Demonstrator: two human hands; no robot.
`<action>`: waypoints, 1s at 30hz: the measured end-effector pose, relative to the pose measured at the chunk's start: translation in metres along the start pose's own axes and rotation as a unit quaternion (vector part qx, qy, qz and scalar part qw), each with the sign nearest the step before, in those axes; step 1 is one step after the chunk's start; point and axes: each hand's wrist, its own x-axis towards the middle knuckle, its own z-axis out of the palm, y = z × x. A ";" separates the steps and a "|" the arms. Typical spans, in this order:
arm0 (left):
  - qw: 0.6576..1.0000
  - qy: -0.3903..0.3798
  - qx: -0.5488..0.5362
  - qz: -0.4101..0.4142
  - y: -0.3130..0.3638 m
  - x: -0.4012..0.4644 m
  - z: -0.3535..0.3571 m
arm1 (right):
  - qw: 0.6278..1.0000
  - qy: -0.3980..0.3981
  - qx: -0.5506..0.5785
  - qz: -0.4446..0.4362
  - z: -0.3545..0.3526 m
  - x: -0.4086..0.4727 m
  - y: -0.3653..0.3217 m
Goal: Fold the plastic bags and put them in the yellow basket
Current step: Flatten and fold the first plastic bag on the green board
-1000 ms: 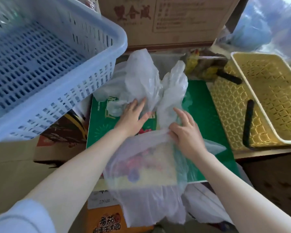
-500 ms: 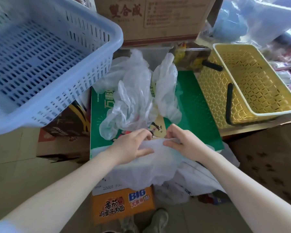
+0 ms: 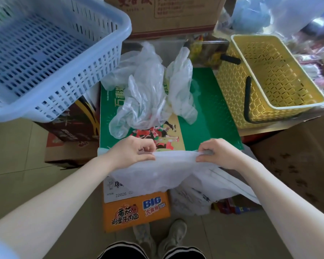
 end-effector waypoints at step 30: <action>0.984 0.128 0.022 -0.121 -0.011 0.000 -0.013 | 0.844 0.196 0.442 0.230 -0.045 -0.034 0.022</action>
